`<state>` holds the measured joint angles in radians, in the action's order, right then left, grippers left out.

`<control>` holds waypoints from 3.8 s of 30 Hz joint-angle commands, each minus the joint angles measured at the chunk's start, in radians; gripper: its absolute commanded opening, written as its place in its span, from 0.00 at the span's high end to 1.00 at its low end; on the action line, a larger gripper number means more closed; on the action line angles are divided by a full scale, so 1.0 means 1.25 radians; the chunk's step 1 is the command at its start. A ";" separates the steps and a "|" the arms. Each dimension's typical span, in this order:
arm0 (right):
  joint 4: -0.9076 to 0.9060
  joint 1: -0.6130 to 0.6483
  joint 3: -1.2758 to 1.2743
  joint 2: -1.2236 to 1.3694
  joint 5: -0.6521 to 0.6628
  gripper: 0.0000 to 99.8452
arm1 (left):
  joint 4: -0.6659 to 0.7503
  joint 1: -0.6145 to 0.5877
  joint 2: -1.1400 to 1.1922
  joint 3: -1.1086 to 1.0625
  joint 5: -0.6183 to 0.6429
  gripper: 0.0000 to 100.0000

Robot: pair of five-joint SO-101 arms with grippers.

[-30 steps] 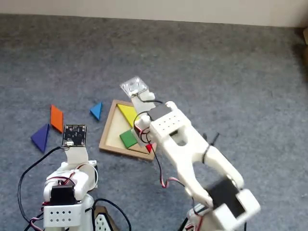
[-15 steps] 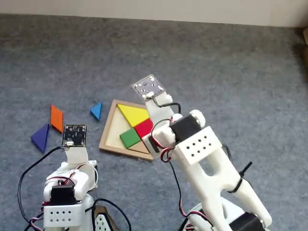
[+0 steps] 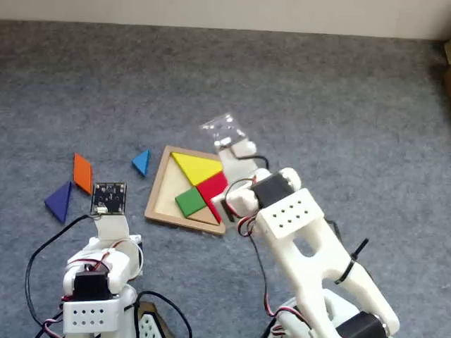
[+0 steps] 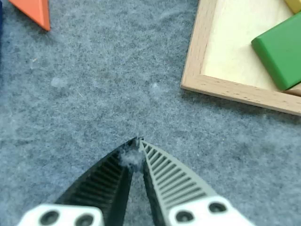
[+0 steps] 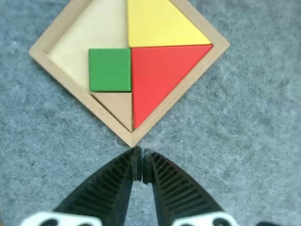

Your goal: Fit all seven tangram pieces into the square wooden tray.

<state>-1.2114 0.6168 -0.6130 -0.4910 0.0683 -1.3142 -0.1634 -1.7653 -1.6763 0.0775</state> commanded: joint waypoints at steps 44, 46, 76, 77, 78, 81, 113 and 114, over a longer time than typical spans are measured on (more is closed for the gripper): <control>0.088 -0.422 -0.724 -0.931 0.001 0.98 | -0.004 0.009 -0.037 0.052 -0.006 1.00; 0.089 -0.422 -0.765 -0.958 0.001 0.98 | -0.004 -0.023 -0.037 0.115 -0.006 1.00; 0.082 -0.423 -0.932 -1.061 0.001 0.98 | -0.038 -0.145 0.873 0.902 -0.357 0.75; 0.082 -0.423 -0.932 -1.061 0.001 0.98 | -0.034 -0.150 0.905 0.919 -0.357 0.75; 0.082 -0.425 -0.932 -1.061 0.001 0.98 | -0.029 -0.158 0.940 0.934 -0.357 0.76; 0.082 -0.452 -0.932 -1.061 0.001 0.98 | -0.026 -0.185 1.032 0.980 -0.358 0.76; 0.082 -0.461 -0.932 -1.061 0.001 0.98 | -0.023 -0.267 1.902 1.571 -0.363 0.76; 0.082 -0.461 -0.932 -1.061 0.001 0.98 | -0.032 -0.267 1.913 1.582 -0.363 0.77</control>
<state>-1.1178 0.0506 -1.6763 -1.8182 0.0667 -1.3295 -0.4872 0.5884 0.2217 -0.3675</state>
